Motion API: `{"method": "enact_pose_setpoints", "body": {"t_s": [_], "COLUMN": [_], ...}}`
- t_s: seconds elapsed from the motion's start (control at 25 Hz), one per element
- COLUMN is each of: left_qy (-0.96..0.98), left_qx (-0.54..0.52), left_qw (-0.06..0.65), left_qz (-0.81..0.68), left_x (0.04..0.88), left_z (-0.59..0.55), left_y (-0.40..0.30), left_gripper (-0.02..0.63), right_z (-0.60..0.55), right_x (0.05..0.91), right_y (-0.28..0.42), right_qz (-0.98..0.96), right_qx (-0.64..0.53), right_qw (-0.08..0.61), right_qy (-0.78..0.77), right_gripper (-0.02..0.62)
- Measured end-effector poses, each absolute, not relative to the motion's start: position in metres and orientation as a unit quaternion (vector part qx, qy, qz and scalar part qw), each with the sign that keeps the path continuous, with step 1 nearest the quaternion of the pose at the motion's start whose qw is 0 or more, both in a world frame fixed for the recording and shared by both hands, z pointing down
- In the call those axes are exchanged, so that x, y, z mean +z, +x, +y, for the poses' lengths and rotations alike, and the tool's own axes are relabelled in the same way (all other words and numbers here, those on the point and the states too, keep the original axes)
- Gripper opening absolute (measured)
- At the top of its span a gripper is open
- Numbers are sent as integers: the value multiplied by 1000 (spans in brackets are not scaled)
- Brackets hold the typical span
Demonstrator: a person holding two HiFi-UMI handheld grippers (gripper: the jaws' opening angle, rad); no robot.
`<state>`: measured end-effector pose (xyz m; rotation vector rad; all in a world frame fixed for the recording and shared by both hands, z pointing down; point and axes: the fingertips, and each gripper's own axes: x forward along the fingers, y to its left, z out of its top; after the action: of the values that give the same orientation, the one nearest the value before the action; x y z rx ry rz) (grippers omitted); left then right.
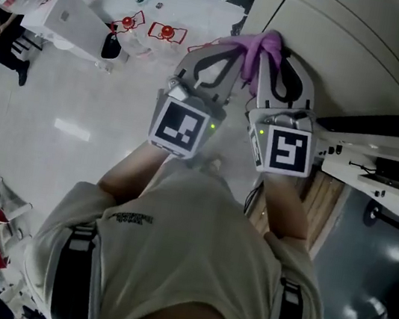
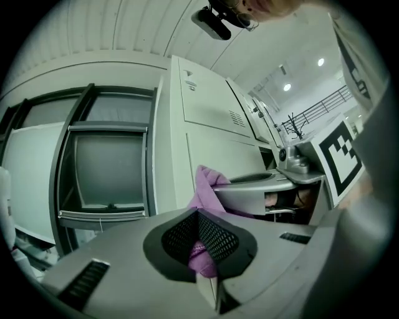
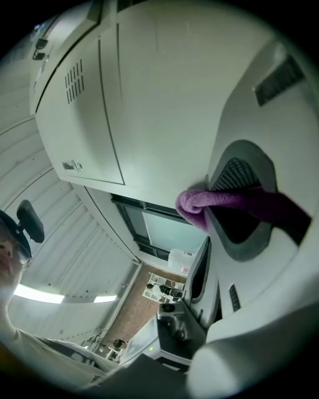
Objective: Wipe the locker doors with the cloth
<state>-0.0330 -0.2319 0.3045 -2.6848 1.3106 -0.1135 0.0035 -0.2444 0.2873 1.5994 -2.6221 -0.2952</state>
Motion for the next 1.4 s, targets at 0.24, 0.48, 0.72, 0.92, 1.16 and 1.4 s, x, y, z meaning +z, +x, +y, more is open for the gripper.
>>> {"method": "enact_pose_setpoints", "body": {"t_s": [0.24,0.48,0.72,0.92,1.16,1.4], "left_qy": [-905,-921,-939,-952,-963,-971], "left_qx": [-33,-31,-30,-33,-31,-33], "left_qw": [75,72,69,71,66,61], "left_qz": [416,381,335,296,259,230], "left_x": [304,305,309,313,318,323], "left_z": [-229,-226,-221,-216,-211,-206], "left_y": [-21,9,49,86,124,153], "left_gripper": [1,0,0,0,0,0], "right_z": [-244,-239,-232,-226,-220,-214], "right_x": [286,289,292,295,297,304], "right_y": [10,38,79,113,149,179], "right_qz": [-842,-825,-801,-782,-761,-740], "right_qx": [-105,-105,-111,-110,-108,-98], "right_qw": [28,38,50,55,61,67], "right_qy": [529,554,586,612,637,662], "right_gripper": [51,51,57,55,55,55]}}
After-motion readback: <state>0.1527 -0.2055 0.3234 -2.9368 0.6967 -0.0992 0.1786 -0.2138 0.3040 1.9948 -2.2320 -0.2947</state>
